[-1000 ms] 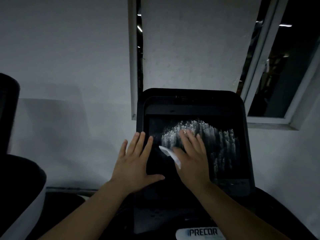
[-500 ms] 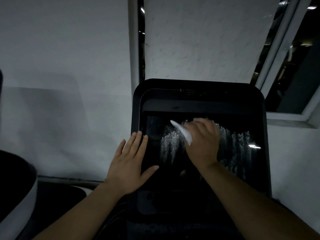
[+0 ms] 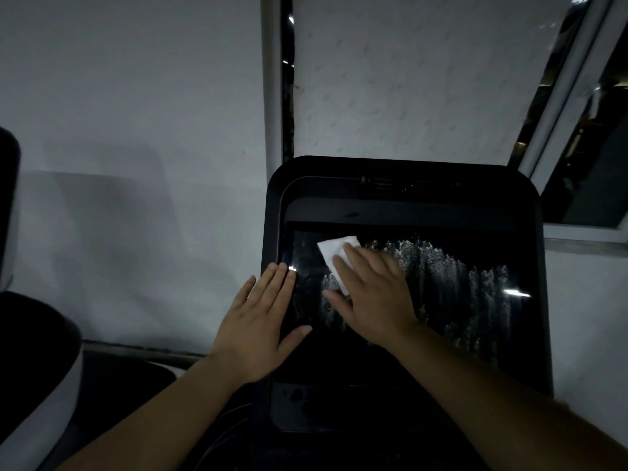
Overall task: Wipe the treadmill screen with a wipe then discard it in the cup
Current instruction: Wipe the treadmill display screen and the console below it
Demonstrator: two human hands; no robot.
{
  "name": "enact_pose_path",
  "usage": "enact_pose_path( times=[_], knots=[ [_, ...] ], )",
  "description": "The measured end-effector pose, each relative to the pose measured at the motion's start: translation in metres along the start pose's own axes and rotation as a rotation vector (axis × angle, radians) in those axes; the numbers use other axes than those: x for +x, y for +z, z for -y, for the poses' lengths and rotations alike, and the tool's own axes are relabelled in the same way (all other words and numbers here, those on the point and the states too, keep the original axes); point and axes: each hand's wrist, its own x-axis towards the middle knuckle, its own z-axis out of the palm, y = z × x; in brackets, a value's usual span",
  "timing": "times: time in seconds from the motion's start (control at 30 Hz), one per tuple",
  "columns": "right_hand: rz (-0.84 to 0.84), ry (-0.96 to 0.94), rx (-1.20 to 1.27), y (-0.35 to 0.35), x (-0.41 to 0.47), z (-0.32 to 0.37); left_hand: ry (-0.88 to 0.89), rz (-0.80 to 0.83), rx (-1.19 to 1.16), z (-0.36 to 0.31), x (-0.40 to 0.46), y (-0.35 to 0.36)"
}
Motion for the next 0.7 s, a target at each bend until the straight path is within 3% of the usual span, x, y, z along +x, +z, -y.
enact_pose_path(
  times=[0.2, 0.33, 0.53, 0.7],
  knots=[
    [0.185, 0.089, 0.001, 0.002, -0.012, 0.033, 0.030, -0.044, -0.008, 0.006, -0.001, 0.007],
    [0.176, 0.053, -0.017, 0.007, -0.016, 0.040, 0.061, -0.072, -0.004, 0.012, -0.001, 0.011],
    [0.203, 0.252, -0.034, 0.004, 0.000, 0.022, 0.074, -0.089, -0.051, 0.014, -0.001, 0.014],
    [0.173, 0.064, 0.048, 0.015, 0.023, 0.071, 0.111, -0.132, -0.112, 0.019, -0.001, 0.017]
  ],
)
